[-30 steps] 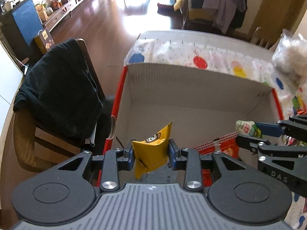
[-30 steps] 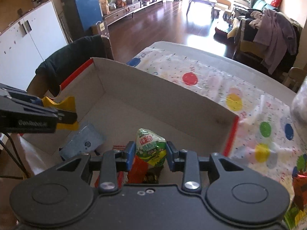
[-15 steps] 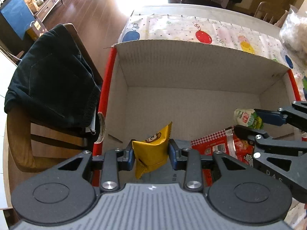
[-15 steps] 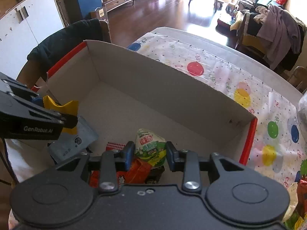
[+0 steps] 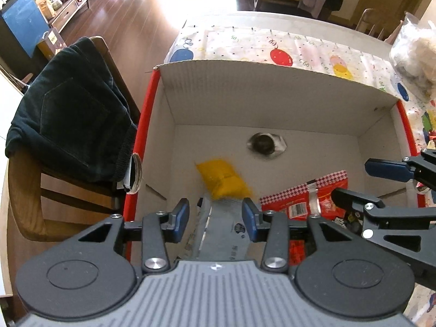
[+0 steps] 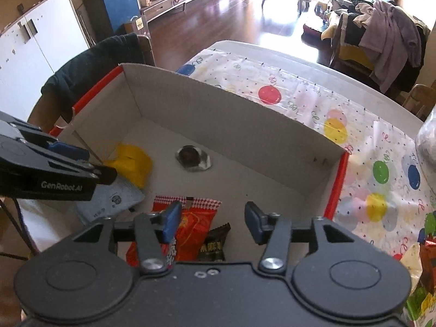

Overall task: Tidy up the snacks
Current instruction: 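Open left tool to drop yellow packet while right tool releases green candy, then move both tools back over the remaining snacks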

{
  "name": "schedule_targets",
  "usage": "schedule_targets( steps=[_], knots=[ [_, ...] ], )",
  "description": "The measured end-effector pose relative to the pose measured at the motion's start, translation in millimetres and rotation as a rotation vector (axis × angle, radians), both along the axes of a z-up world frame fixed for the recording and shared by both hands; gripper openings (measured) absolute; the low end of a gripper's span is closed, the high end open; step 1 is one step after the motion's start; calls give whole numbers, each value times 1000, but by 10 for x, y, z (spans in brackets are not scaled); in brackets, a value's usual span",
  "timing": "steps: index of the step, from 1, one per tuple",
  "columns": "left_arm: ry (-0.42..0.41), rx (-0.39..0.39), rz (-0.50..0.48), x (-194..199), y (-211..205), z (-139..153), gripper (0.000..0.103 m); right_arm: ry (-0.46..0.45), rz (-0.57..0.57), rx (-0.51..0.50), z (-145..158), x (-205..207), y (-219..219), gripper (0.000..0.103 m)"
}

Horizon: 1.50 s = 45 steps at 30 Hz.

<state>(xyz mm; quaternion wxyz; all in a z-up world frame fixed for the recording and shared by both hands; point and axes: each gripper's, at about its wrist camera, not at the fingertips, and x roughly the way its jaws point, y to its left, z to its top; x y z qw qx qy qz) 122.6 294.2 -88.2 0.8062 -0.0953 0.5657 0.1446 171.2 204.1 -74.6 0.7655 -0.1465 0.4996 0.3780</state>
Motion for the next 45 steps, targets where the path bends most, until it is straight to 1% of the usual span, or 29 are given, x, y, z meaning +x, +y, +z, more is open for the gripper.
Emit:
schedule_targets(
  steps=[1,5,8,10,12,13,15,17,18,19,23,26,30,33,36,38,40,45],
  knots=[
    [-8,-1,1,-9,-11,19,45,2,-4,7,18,-2,-21,54],
    [-43,-3,-7,-62,-58,111,47,-4,-19,40,126,-35,-111,65],
    [-73,-6,-13,-115,-105,193,52,-14,-27,63,219,-67,-193,68],
    [-95,-3,-16,-157,-145,256,57,-17,-35,76,269,-79,-247,71],
    [-113,8,-24,-194,-191,310,60,-17,-46,96,326,-94,-322,74],
    [-124,16,-29,-218,-220,343,60,-17,-52,105,354,-108,-356,75],
    [-144,25,-38,-255,-266,399,61,-15,-67,127,409,-112,-440,79],
    [-167,29,-42,-295,-316,459,63,-14,-78,148,464,-127,-519,82],
    [-180,31,-44,-318,-340,490,66,-16,-80,156,492,-138,-559,83],
    [-194,34,-46,-339,-370,523,67,-20,-83,163,516,-152,-590,83],
    [-241,42,-62,-420,-486,644,68,-39,-90,207,636,-221,-745,88],
    [-278,45,-76,-494,-586,726,72,-59,-92,242,727,-281,-887,92],
    [-336,44,-94,-597,-743,831,74,-72,-102,287,818,-350,-1082,97],
    [-380,42,-110,-673,-865,889,76,-90,-108,312,868,-395,-1240,99],
    [-437,63,-111,-753,-1016,949,82,-131,-115,337,922,-467,-1437,103],
    [-470,75,-126,-789,-1147,970,82,-141,-123,352,936,-496,-1576,103],
    [-484,73,-154,-794,-1279,971,84,-137,-132,360,936,-514,-1698,103],
    [-495,35,-199,-751,-1576,922,85,-131,-146,366,880,-553,-2039,103]
  ],
)
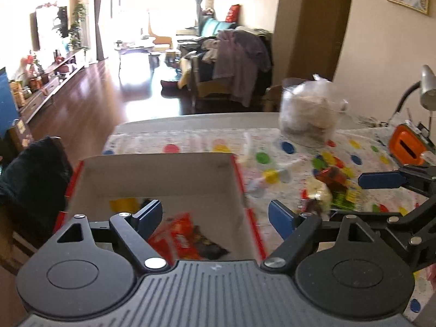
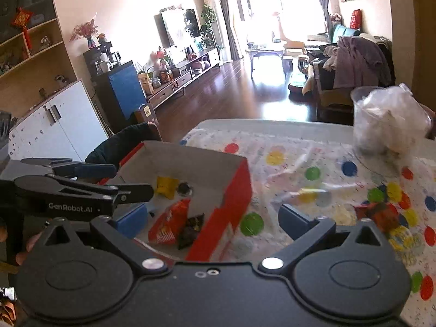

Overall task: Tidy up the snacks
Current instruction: 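Move both tools back over the remaining snacks, then grasp brown chocolate packet with left tool while right tool grasps teal candy stick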

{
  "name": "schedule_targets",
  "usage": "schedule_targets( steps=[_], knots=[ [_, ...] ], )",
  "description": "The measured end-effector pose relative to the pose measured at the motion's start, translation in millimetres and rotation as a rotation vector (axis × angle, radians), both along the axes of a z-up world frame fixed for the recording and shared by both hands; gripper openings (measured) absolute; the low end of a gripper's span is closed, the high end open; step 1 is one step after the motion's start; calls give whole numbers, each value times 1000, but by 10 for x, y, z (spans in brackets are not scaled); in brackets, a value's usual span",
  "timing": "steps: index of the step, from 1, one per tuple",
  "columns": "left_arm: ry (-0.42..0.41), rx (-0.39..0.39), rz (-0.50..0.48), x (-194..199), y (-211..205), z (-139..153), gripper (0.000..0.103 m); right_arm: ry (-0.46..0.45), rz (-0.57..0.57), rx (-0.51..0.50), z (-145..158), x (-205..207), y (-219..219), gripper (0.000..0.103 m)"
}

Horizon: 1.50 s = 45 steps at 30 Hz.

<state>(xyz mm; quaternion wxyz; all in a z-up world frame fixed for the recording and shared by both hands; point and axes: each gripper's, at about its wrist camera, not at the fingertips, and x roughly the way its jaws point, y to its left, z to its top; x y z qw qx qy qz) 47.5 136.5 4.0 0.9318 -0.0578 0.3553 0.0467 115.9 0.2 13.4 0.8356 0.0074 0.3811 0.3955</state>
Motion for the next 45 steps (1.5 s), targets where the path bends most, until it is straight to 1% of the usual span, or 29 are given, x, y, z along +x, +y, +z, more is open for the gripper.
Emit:
schedule_targets(
  steps=[7,11,16,19,20,22,24,28,30,31,33,36,39,43,44,45],
  knots=[
    [33,-9,-72,175,-463,-143,85,49,-68,-23,-219,52,-504,103],
    [52,-1,-130,283,-748,-230,86,46,-89,-63,-322,131,-867,103],
    [76,-2,-187,466,-1112,-356,85,79,-86,-107,-568,266,-1237,103],
    [110,2,-229,591,-1302,-467,85,94,-61,-140,-721,336,-1417,99],
    [120,4,-239,628,-1355,-508,85,96,-52,-151,-776,368,-1446,98],
    [143,17,-242,713,-1458,-595,85,102,-41,-173,-907,438,-1513,91],
    [163,21,-240,797,-1533,-678,85,128,-24,-192,-1058,531,-1558,82],
    [199,31,-228,967,-1650,-840,85,139,25,-234,-1307,672,-1581,76],
    [214,42,-219,1040,-1680,-901,85,145,52,-255,-1411,742,-1564,68],
    [222,44,-211,1088,-1689,-938,85,148,67,-262,-1456,776,-1553,67],
    [234,40,-198,1186,-1688,-996,85,137,109,-282,-1520,813,-1515,62],
    [248,43,-181,1333,-1671,-1070,85,123,155,-308,-1594,852,-1478,58],
    [274,16,-158,1501,-1617,-1152,85,116,189,-320,-1645,887,-1450,52],
    [301,0,-186,1678,-1629,-1259,85,119,221,-332,-1705,926,-1424,44],
    [312,-5,-190,1720,-1624,-1293,84,120,226,-335,-1714,935,-1414,42],
    [324,-6,-190,1758,-1624,-1321,80,122,232,-343,-1728,940,-1407,39]
  ],
)
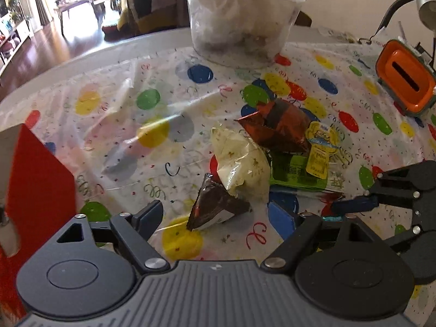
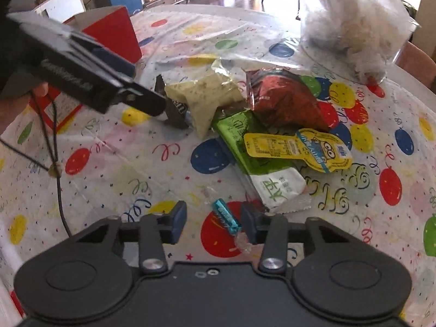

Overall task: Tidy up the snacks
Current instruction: 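Grasp brown chocolate packet with left tool while right tool grasps teal candy stick, then carry the chocolate packet and teal candy stick over the white box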

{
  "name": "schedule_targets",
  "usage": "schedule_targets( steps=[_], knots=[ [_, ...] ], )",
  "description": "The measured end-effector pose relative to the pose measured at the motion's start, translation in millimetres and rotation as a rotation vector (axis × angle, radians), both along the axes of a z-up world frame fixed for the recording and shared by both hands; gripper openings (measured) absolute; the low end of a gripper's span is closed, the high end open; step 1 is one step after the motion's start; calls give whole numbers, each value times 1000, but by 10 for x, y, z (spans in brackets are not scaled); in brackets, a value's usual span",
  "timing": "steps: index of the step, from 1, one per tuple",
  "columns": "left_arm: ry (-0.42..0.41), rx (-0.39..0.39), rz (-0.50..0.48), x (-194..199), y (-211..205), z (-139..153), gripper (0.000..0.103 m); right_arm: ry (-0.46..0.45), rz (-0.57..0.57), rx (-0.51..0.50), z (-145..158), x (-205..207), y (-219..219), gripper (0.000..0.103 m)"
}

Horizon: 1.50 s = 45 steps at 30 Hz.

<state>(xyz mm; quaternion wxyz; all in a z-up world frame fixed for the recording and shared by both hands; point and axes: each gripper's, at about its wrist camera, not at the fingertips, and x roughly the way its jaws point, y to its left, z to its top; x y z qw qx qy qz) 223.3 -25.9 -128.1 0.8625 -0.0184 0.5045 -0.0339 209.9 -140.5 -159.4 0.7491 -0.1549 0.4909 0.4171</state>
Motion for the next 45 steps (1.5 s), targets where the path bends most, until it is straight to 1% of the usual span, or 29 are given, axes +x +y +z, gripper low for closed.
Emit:
schedule_targets(
  steps=[1,2,5,8,9,10,13,16,21,25,30,34,40,42,45],
  knots=[
    [16,2,-7,43,-3,-37,74,2,2,-3,-11,2,1,39],
    [28,3,-16,80,-4,-66,71,-1,4,1,-9,-3,0,38],
    [60,-3,-55,168,-14,-154,71,-3,12,3,-9,-7,1,36],
    [71,-3,-90,221,-34,-209,71,-11,19,-4,-12,-15,12,32],
    [74,1,-96,236,-40,-224,69,-14,20,-6,-11,-17,13,31],
    [77,6,-98,258,-51,-241,65,-13,19,-6,-12,-14,14,30],
    [93,-4,-113,288,-56,-279,57,-17,11,-8,-11,-17,13,27],
    [91,6,-129,283,-74,-290,53,-19,4,-8,-14,-28,18,23],
    [71,0,-119,250,-66,-267,47,-17,-21,-6,-13,-66,21,14],
    [49,-2,-103,181,-71,-214,41,-8,-70,0,3,-96,-1,11],
    [46,-14,-52,52,9,-191,39,9,-149,26,49,-153,-74,10],
    [41,-35,-32,-95,56,-134,39,21,-213,52,125,-226,-125,10],
    [27,-52,-21,-366,91,21,39,8,-255,84,355,-376,-133,10],
    [10,-38,-21,-471,96,104,39,-1,-265,93,448,-418,-119,10],
    [-17,-45,-23,-620,124,261,39,-4,-282,118,600,-478,-98,10]
  ],
)
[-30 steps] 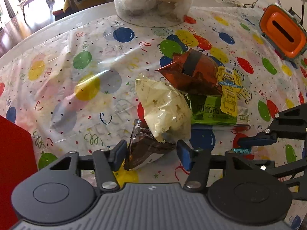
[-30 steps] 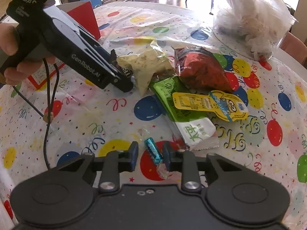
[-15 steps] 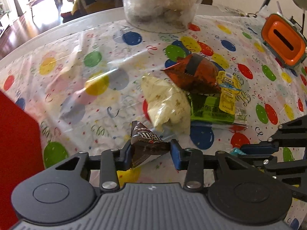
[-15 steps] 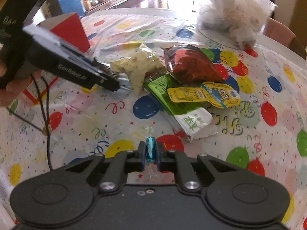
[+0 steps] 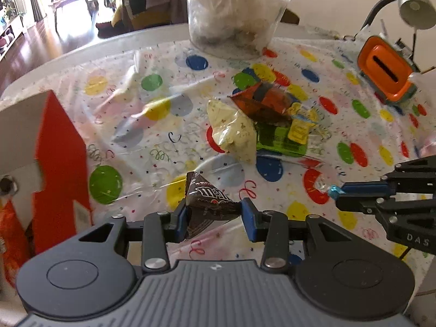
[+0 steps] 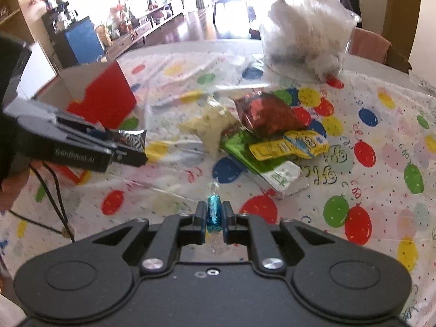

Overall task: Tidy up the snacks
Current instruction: 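Carry the chocolate packet and teal candy stick over the white box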

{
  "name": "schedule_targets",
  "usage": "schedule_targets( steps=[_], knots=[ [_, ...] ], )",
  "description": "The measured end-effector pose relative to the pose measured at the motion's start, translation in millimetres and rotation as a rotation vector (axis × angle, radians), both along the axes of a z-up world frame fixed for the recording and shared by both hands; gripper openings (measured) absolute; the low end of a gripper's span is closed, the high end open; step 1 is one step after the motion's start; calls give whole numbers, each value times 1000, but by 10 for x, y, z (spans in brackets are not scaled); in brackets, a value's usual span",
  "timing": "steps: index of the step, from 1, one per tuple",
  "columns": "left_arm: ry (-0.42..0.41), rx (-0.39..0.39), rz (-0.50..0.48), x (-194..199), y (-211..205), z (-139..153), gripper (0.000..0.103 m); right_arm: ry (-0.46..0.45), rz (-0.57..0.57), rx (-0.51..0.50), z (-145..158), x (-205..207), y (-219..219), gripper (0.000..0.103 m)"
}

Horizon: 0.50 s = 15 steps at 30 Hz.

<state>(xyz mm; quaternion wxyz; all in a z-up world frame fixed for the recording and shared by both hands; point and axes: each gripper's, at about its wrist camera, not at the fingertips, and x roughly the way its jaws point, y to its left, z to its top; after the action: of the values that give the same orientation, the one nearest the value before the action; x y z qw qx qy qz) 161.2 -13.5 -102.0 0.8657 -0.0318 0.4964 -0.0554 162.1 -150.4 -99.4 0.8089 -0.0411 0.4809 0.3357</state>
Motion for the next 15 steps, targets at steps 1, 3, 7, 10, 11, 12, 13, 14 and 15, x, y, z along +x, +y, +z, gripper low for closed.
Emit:
schedule_targets(
  steps=[1,3,7,10,11,12,13,14,15],
  knots=[
    [-9,-1,2,-45,13,51,39,-2,-4,8,50,-18,10,10],
    [-23,-7,16,-127,47,139,39,-15,-8,22,159,-65,43,10],
    [-46,-18,36,-281,133,331,39,-33,-18,50,357,-146,116,10],
    [-70,-18,46,-407,221,474,39,-44,-19,71,496,-205,189,10],
    [-75,-21,49,-451,262,519,39,-48,-16,77,546,-225,230,10],
    [-79,-26,55,-489,304,559,39,-52,-13,81,583,-241,265,10],
    [-85,-27,62,-530,353,600,39,-57,-10,86,620,-255,301,10],
    [-89,-26,68,-567,398,636,39,-60,-9,91,661,-273,347,10],
    [-92,-27,73,-598,433,662,39,-61,-10,99,703,-282,391,10]
  ],
)
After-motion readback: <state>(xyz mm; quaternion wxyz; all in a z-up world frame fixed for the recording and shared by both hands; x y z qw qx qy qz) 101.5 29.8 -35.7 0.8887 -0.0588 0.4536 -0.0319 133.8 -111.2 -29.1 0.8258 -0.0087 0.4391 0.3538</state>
